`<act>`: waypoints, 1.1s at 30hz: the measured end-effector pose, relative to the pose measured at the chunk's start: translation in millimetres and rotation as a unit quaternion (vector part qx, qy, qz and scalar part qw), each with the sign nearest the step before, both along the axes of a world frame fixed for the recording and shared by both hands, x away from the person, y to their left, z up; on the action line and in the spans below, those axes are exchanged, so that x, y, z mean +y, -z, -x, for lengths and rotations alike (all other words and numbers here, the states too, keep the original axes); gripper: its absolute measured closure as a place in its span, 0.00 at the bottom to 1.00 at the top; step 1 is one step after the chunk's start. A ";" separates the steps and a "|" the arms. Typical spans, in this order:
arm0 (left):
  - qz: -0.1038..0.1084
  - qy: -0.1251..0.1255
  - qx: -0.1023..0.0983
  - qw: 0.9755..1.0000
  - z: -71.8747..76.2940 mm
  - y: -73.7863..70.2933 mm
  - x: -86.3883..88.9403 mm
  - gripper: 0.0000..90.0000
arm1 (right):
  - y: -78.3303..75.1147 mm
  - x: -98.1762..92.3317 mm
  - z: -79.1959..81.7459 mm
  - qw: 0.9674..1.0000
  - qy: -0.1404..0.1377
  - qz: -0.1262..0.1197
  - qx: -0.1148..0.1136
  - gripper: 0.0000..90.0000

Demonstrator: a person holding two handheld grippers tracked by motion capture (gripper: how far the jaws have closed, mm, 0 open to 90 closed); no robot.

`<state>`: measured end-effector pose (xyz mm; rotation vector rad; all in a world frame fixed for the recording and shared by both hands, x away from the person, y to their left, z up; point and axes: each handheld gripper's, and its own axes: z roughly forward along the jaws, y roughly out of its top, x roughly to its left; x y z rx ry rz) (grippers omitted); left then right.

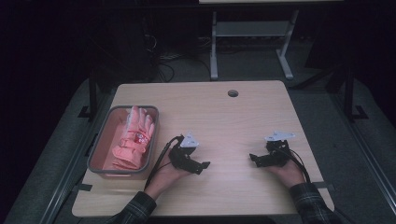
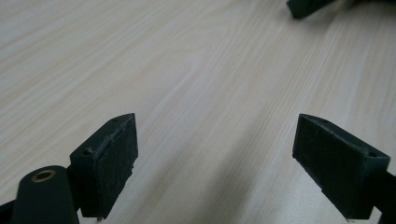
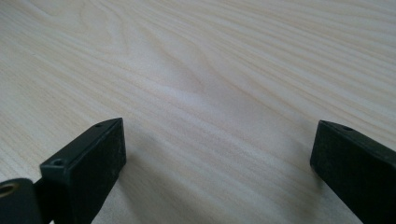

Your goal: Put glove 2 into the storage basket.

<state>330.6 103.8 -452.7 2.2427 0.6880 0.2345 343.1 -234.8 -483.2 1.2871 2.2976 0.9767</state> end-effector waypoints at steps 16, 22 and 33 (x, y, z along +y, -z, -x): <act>-0.025 0.015 -0.012 1.000 4.7 20.3 -9.1 0.15 | 0.0 -0.3 -0.3 1.000 -0.001 0.001 -0.002 0.03; -0.030 0.021 -0.016 0.999 6.7 22.7 -12.3 0.14 | 0.1 -0.3 -0.3 1.000 -0.002 0.002 -0.003 0.03; -0.013 0.039 -0.018 0.999 9.0 25.6 -12.1 0.15 | 0.1 -0.3 -0.4 1.000 -0.002 0.002 -0.003 0.03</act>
